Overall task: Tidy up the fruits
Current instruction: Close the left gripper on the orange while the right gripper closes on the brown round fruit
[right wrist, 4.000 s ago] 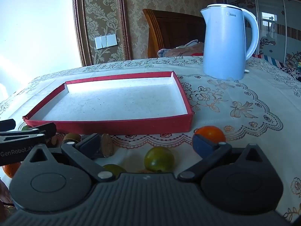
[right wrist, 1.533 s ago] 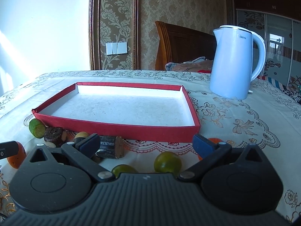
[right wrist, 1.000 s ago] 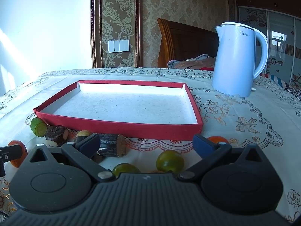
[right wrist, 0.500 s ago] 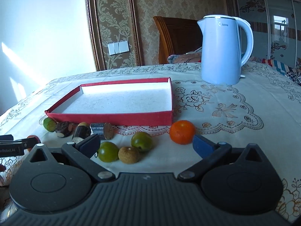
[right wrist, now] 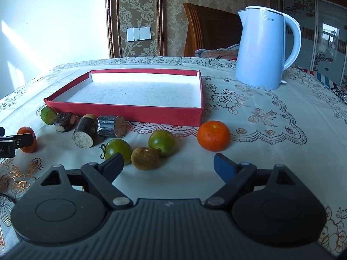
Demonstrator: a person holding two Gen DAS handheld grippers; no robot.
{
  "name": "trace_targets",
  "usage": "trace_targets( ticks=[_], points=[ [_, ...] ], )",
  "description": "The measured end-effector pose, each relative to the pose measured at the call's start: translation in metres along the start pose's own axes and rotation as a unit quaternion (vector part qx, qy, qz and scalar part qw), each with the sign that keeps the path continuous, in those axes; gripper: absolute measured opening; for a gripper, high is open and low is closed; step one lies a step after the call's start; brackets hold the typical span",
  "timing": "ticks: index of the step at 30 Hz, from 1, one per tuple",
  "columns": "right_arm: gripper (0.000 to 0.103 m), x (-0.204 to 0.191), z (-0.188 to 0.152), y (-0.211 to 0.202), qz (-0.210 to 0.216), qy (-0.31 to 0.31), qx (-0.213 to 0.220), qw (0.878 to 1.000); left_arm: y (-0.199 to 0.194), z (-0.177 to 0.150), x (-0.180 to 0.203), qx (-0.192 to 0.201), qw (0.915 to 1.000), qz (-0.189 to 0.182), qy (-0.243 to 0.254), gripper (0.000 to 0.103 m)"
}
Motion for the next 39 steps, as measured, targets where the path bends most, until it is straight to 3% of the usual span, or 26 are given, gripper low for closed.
trace_targets(
  ticks=[9,12,24,26,29,39],
  points=[
    [0.08,-0.004,0.007,0.013,0.019,0.01,-0.006,1.0,0.015,0.003,0.004,-0.025,0.9996,0.012,0.002,0.1],
    [0.073,-0.003,0.005,0.009,0.028,0.022,-0.005,0.999,0.014,0.001,0.006,-0.025,0.9996,0.01,0.009,0.1],
    [0.068,-0.009,0.006,0.013,0.033,0.007,-0.006,0.999,0.015,0.001,0.007,-0.023,0.9997,0.005,0.012,0.1],
    [0.064,-0.009,0.008,0.014,0.034,0.009,-0.006,0.999,0.016,0.001,0.006,-0.026,0.9996,0.002,0.01,0.1],
    [0.048,-0.007,0.007,0.01,0.039,0.023,-0.011,0.999,0.015,0.001,0.005,-0.026,0.9996,-0.001,0.005,0.1],
    [0.048,-0.008,0.005,0.022,0.031,0.013,-0.031,0.999,0.017,0.0,0.006,-0.027,0.9996,-0.003,0.011,0.1]
  ],
)
Point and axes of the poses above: each gripper's, at about its wrist camera, not at the fingertips, and y roughly the way its jaws point, x to its right, z to its top, the point moved 3 cm from there along y, roughly the way its jaws point, and after that the axes turned 14 degrees about -y, right-handed, at the moved point
